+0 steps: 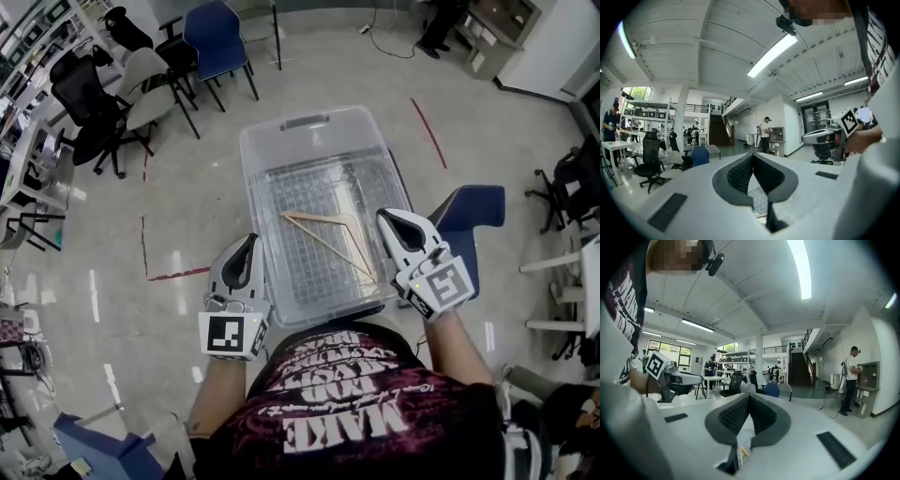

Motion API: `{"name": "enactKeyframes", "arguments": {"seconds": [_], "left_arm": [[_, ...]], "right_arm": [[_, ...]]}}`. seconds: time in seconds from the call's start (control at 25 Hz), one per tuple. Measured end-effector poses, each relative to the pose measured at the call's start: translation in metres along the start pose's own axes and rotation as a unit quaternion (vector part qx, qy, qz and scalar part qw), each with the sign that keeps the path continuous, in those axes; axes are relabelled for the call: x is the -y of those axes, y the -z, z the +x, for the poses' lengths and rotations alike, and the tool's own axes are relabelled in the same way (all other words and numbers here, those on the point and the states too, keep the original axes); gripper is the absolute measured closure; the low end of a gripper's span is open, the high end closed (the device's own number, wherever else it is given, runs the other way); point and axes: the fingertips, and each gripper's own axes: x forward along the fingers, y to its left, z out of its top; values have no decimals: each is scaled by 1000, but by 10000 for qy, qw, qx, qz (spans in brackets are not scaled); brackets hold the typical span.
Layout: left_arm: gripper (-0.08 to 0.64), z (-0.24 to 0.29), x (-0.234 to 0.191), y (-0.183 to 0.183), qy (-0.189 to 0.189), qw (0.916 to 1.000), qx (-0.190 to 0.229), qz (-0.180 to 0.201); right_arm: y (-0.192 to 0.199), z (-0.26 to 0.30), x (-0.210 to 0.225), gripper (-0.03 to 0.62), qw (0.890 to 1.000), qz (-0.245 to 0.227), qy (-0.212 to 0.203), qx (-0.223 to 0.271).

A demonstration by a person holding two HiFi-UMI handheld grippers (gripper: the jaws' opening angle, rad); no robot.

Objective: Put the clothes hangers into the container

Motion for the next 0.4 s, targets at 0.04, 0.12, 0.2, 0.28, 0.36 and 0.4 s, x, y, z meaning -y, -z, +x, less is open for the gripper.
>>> {"name": "enactKeyframes", "arguments": {"seconds": [0.04, 0.12, 0.2, 0.28, 0.36, 0.4], "left_arm": [[554, 0, 0, 1, -10, 10000, -19, 7], [554, 0, -1, 2, -49, 10000, -56, 16], [554, 0, -4, 5, -102, 9999, -88, 0], [554, 0, -8, 7, -142, 9998, -122, -25], [554, 1, -11, 9, -168, 9997, -152, -41], [554, 2, -13, 10, -179, 9997, -165, -48]], "right_arm": [[3, 1, 1, 589, 10000, 0, -3, -43], [10, 5, 3, 589, 9999, -32, -25, -143], [15, 10, 3, 589, 9997, -66, -65, -226], [20, 16, 3, 589, 9995, -69, -87, -289], [25, 20, 3, 589, 9993, -45, -103, -353], [27, 23, 4, 589, 9992, -30, -112, -385]]}}
